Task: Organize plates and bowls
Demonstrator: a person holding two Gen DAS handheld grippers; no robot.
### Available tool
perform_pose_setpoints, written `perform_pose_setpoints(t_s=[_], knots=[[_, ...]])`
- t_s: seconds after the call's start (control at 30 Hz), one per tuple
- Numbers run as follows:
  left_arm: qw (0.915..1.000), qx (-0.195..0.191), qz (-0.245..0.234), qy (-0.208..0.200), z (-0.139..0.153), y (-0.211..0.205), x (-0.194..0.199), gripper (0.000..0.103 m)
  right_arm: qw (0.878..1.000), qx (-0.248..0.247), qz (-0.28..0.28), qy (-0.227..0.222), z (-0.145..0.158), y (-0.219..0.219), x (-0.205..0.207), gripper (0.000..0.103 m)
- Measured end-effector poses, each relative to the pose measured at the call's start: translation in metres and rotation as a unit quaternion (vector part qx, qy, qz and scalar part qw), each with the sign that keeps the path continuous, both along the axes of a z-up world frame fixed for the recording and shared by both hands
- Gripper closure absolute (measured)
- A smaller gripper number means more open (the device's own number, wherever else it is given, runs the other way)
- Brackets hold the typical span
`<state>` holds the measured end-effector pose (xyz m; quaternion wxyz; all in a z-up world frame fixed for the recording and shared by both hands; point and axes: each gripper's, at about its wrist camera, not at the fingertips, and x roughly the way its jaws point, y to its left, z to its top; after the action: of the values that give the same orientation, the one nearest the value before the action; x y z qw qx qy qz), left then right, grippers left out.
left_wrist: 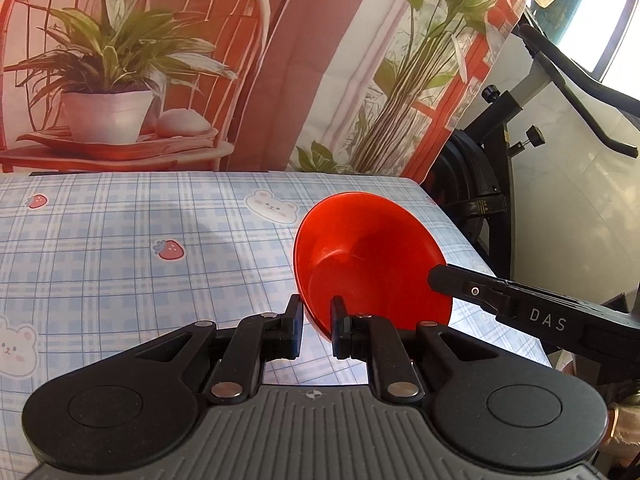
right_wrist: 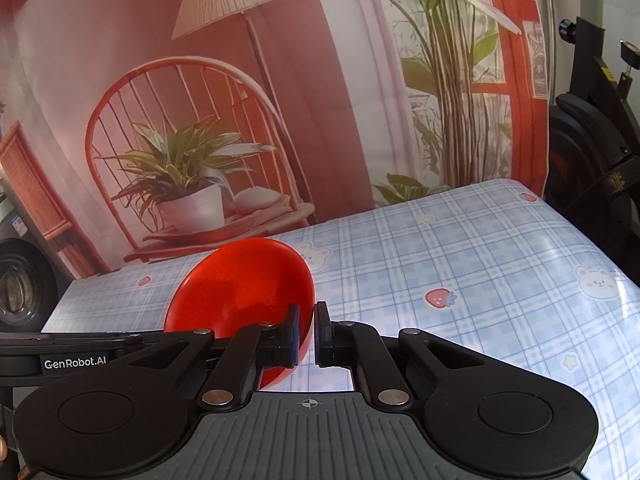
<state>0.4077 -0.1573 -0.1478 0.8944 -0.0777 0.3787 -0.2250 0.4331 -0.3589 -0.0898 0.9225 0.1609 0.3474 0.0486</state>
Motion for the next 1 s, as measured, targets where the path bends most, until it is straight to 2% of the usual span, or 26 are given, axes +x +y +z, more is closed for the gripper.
perform_pose_setpoints(t_s=[0.17,0.4,0.6,0.83,1.0], knots=[[0.9999,0.007,0.004,-0.006,0.012,-0.001,-0.025,0.088,1.000,0.018,-0.015,-0.014,0.016,0.003,-0.026,0.096],[0.9999,0.011,-0.005,-0.012,0.019,0.003,-0.064,0.088,0.998,0.042,-0.044,-0.012,0.020,0.007,-0.067,0.096],[0.9998,-0.009,-0.019,0.002,0.013,0.001,-0.085,0.088,0.997,0.047,-0.068,-0.006,0.013,0.002,-0.111,0.096],[0.9995,0.011,-0.029,-0.004,0.009,-0.008,-0.104,0.088,0.995,0.054,-0.081,-0.002,0.008,-0.004,-0.141,0.096],[0.9996,0.016,-0.019,0.016,0.001,-0.010,-0.107,0.088,0.994,0.066,-0.087,0.001,0.003,-0.005,-0.152,0.095]])
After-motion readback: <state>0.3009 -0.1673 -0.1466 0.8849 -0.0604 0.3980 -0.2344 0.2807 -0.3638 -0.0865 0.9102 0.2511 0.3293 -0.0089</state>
